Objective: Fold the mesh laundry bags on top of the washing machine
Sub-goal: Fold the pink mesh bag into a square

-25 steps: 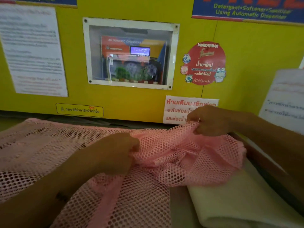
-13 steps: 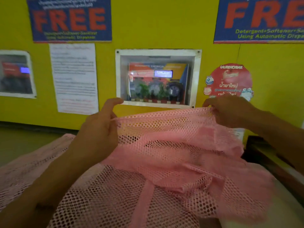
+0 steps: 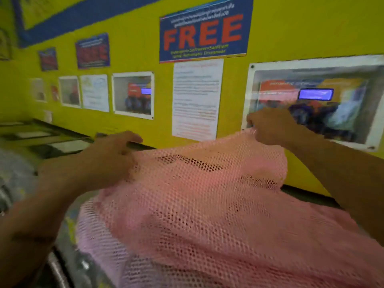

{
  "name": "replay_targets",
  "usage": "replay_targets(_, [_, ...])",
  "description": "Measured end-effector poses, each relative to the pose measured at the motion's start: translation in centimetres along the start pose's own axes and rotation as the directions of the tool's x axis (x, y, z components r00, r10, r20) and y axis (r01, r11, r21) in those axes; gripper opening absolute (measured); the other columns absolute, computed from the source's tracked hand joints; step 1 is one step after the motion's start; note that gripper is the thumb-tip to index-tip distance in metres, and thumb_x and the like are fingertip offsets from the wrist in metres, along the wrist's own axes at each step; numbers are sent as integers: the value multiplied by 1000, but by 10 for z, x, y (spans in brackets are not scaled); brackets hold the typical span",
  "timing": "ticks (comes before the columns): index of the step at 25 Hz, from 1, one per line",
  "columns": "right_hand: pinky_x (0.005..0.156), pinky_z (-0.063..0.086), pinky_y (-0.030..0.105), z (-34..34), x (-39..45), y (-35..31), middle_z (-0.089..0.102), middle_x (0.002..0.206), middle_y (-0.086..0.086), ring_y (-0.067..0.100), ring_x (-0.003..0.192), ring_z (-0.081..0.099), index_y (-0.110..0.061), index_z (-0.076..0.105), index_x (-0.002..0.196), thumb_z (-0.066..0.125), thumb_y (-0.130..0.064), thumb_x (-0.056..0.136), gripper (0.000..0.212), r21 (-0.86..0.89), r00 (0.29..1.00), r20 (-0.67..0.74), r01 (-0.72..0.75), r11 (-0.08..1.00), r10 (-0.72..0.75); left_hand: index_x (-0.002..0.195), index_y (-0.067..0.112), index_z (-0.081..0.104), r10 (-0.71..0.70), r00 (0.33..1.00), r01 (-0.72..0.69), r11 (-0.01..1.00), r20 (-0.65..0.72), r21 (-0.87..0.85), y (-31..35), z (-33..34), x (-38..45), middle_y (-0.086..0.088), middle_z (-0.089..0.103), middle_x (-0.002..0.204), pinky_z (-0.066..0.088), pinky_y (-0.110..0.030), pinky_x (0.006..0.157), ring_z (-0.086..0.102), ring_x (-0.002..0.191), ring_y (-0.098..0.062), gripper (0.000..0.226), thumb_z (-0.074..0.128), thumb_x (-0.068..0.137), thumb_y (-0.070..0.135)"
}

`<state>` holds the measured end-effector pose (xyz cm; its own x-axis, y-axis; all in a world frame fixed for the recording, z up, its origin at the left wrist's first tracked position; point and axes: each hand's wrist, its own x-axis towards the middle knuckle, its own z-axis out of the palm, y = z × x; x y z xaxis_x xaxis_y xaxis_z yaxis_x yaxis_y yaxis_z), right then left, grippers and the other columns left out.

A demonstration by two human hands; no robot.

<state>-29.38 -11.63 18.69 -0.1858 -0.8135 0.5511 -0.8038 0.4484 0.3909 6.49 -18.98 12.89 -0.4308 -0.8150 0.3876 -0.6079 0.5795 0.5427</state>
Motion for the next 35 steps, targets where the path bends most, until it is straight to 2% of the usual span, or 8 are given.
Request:
replay_targets(7, [89,44,44,16,89,-119,67,104,16,36,101,61,-18,53,123,60,-13,79,44,167,989,-144,53,985,-29,115,32,56,-129,991,126,985,21,121,-91,1,19,5,69,73,45,-23,50,63,55,-6,40,50,87,5])
replay_targets(12, [84,41,42,50,111,-188,61,114,12,34,107,51,-18,55,125,60,-9,82,45,299,995,-81,75,951,-53,129,31,52,37,995,-32,998,-89,57,-102,9,32,-1,61,119,48,-36,92,58,104,-17,47,56,87,11])
replay_targets(17, [87,53,40,78,88,-198,59,122,9,28,106,58,-17,61,121,56,-18,86,35,437,869,453,-23,899,-198,136,32,46,165,954,-176,984,251,22,-88,78,41,6,48,141,36,-34,107,45,128,-14,45,49,93,43])
replay_targets(21, [107,39,41,125,63,-205,48,146,-1,22,129,47,-28,51,135,43,-35,89,48,436,779,565,-5,900,-270,146,34,32,81,909,-190,954,409,233,-123,112,54,3,26,158,11,-51,119,20,146,-17,60,22,93,60])
replay_targets(25, [112,28,34,126,50,-209,39,154,2,22,137,39,-20,41,145,36,-29,100,46,494,777,555,-20,869,-298,147,37,24,64,914,-189,940,400,283,-130,116,55,1,20,161,8,-55,118,15,147,-18,67,16,88,66])
replay_targets(29, [112,34,36,100,41,-171,39,153,0,22,136,39,-30,40,145,52,-34,95,51,521,822,511,-65,851,-250,142,28,38,14,899,-145,953,438,267,-107,99,70,-3,35,153,30,-47,113,36,137,-25,60,41,88,52])
replay_targets(32, [103,43,40,58,8,-124,51,142,-1,21,124,50,-34,45,138,55,-39,91,48,463,812,504,33,886,-294,138,28,43,199,931,-268,942,306,202,-62,94,68,0,41,149,35,-43,111,42,132,-23,52,54,88,39])
replay_targets(35, [98,45,40,16,-41,-66,53,135,-3,18,114,54,-32,46,137,57,-38,91,47,370,748,608,32,928,-268,132,34,49,449,846,-466,885,287,-11,-2,102,43,8,54,135,38,-32,105,50,120,-13,44,57,89,37])
